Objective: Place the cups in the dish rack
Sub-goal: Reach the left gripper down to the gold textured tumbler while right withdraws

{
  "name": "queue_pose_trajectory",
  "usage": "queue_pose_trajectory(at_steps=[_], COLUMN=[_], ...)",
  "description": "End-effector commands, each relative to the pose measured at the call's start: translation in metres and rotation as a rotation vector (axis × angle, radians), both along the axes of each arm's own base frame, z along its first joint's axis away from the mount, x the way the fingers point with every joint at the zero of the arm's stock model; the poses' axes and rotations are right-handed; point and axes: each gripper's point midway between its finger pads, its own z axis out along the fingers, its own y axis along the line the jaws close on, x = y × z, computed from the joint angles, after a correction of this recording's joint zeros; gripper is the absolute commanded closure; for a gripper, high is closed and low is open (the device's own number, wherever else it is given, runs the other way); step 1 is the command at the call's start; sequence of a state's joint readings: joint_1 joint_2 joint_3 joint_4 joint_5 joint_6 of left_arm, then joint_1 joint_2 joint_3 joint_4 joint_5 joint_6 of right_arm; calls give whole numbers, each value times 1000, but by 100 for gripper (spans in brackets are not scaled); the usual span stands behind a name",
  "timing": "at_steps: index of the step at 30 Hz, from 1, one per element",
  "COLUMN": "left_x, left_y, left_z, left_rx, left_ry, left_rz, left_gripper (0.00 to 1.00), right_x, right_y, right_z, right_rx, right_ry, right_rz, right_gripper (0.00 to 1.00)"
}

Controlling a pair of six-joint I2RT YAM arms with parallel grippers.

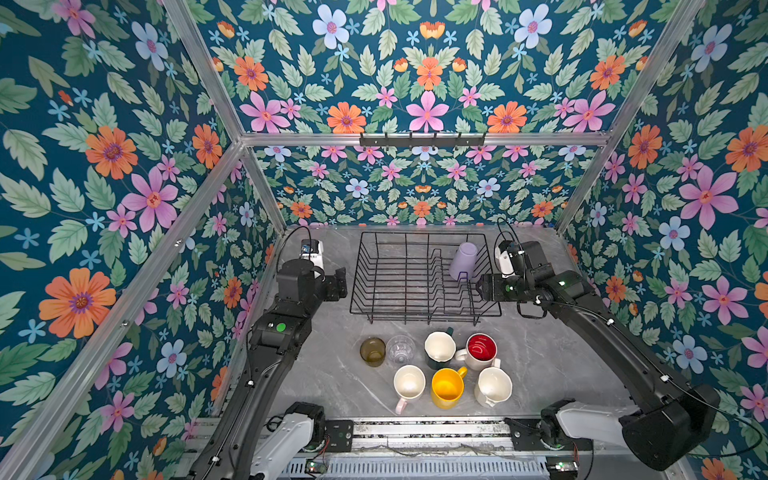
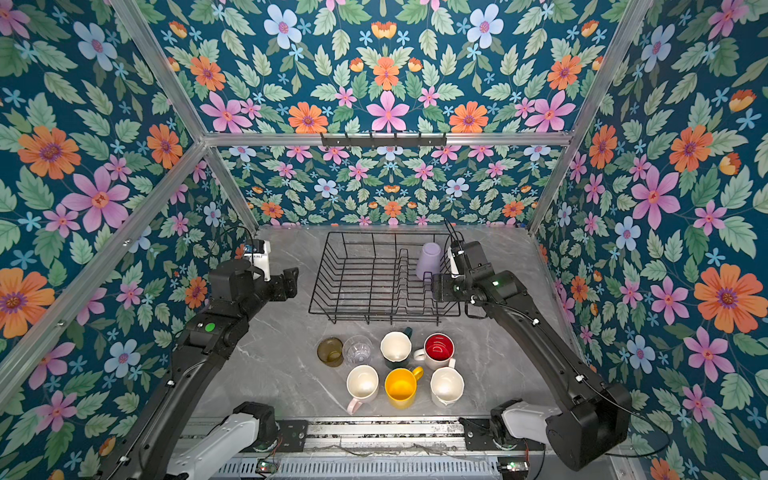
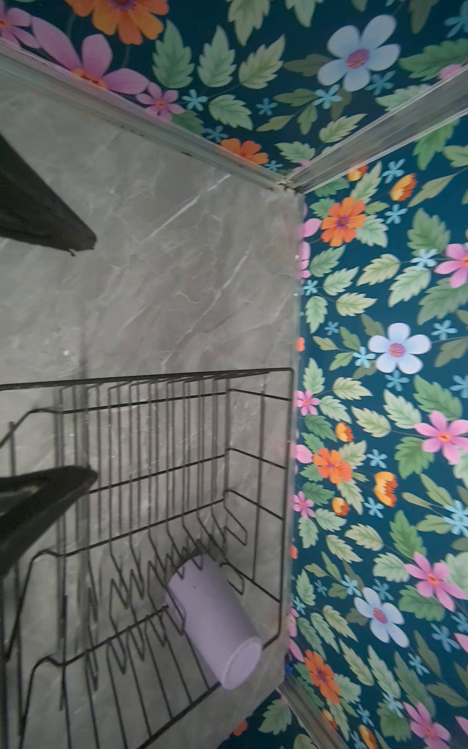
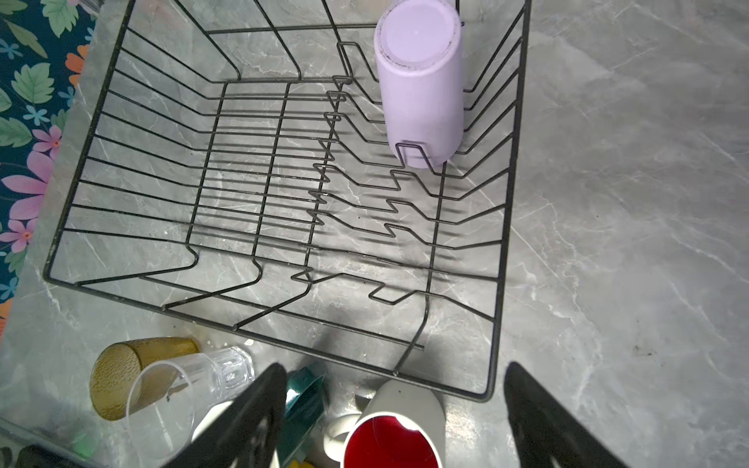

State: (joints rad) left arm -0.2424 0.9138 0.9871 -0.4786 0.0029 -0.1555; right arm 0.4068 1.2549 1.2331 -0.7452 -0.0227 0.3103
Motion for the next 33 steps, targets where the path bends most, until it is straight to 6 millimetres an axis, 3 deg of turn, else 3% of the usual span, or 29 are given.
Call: queue_pose_trajectory(at_steps=[1, 5, 13, 24, 33], left_x=[-33, -53, -72, -97, -105], left_y=[-8, -15, -30, -52, -55], left_z=[-41, -64, -98, -148, -177], left_rx=[-59, -123, -227, -122, -88], left_ry=[218, 348, 499, 634, 691], left_rz=[-36, -46, -45, -28, 1], left_gripper=[20, 24, 34, 43, 51], right_x=[10, 11, 4, 4, 5], right_y=[0, 3, 7, 4, 6], right_z=[14, 20, 18, 17, 16], right_rx=[17, 45, 89, 82, 86], right_ry=[-73, -105, -126, -133, -135], right_rz=[-23, -15, 4, -4, 0], right_gripper=[17, 15, 8, 7, 7])
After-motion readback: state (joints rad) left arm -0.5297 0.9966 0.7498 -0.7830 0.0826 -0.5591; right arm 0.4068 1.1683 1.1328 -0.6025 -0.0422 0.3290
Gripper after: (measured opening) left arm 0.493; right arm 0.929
